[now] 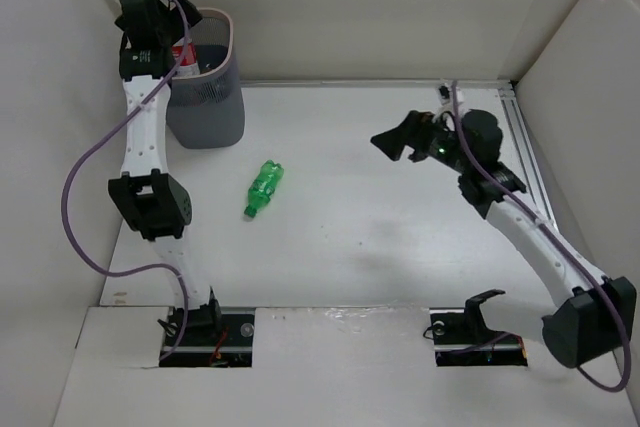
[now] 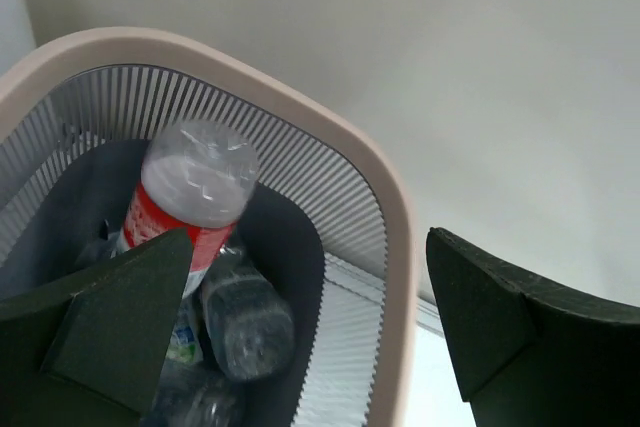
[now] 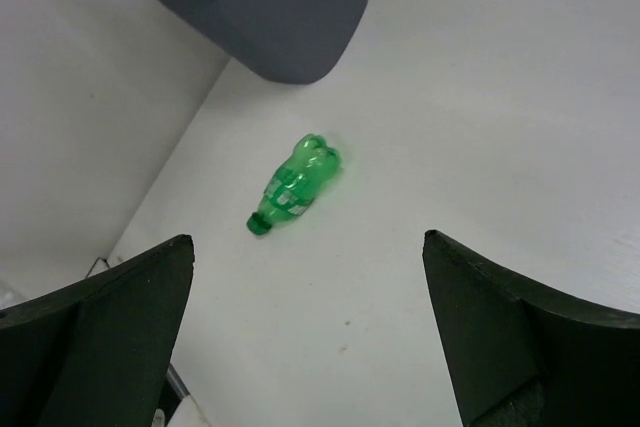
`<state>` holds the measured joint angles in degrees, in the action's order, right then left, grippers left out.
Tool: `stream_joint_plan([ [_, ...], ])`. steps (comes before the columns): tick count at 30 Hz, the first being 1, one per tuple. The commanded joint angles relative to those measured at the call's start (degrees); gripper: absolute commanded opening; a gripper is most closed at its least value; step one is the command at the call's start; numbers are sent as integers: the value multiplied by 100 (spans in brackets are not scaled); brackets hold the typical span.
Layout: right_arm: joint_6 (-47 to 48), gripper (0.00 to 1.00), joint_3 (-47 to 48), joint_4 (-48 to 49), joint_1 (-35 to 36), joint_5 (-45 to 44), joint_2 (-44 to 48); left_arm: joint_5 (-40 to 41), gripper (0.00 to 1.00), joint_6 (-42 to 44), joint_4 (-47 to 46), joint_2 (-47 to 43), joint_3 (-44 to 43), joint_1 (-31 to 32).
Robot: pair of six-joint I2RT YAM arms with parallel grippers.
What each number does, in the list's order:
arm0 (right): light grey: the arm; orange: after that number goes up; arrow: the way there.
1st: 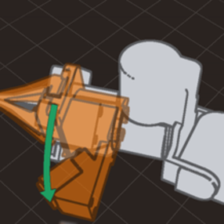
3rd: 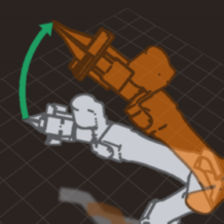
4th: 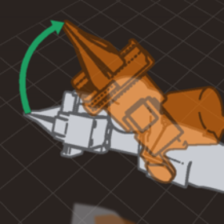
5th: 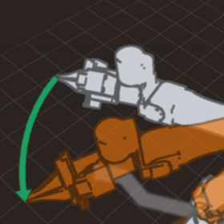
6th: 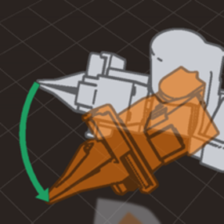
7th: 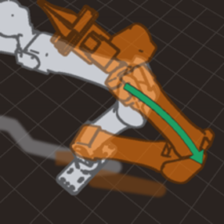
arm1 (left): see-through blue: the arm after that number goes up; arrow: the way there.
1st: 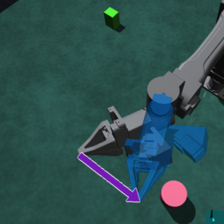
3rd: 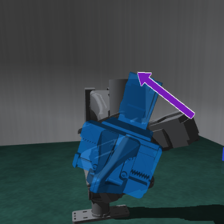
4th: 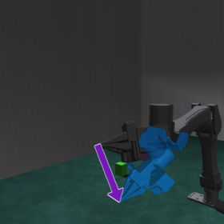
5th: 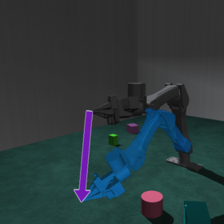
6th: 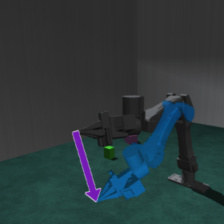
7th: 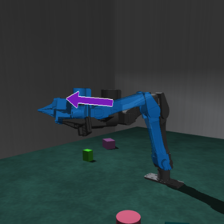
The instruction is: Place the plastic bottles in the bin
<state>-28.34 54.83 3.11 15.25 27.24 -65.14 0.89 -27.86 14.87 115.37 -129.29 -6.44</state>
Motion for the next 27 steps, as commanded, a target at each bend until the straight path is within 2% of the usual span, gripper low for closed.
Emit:
stream_joint_plan([
  [1,163,100,677,-705,978,-1693,-409,-124,100,114,24,-1217,210,-15],
  [2,66,100,783,-794,1163,-2192,-524,-124,100,114,77,-1410,412,-15],
  [6,-444,100,1257,-1075,2032,-2986,-1131,87,100,246,270,-2647,1651,256],
  [7,-566,100,1598,-1294,2192,-3127,-1480,0,100,246,270,-2860,2219,309],
  [10,-743,100,2170,-1646,2710,-3819,-1896,-483,100,298,78,-3658,3153,310],
  [11,-830,100,2172,-1647,2781,-3910,-1975,-606,100,298,16,-3819,3748,310],
  [13,-980,100,2172,-1385,2834,-3711,-2107,-948,100,298,16,-4257,4252,310],
  [15,-1050,100,2469,-1182,2904,-3534,-2413,-880,100,360,-37,-4757,5199,362],
  [16,-1051,100,2471,-1234,2905,-3481,-2589,-880,100,360,-89,-4761,5204,362],
  [20,-1358,100,3462,-1717,3229,-3639,-3687,-625,100,413,15,-5480,5836,362],
  [24,-1788,100,5076,-2472,3485,-4042,-5005,-502,100,360,-71,-6095,6388,362],
  [27,-2114,100,5879,-3271,3634,-4524,-5964,-502,100,360,-133,-6211,6609,362],
])
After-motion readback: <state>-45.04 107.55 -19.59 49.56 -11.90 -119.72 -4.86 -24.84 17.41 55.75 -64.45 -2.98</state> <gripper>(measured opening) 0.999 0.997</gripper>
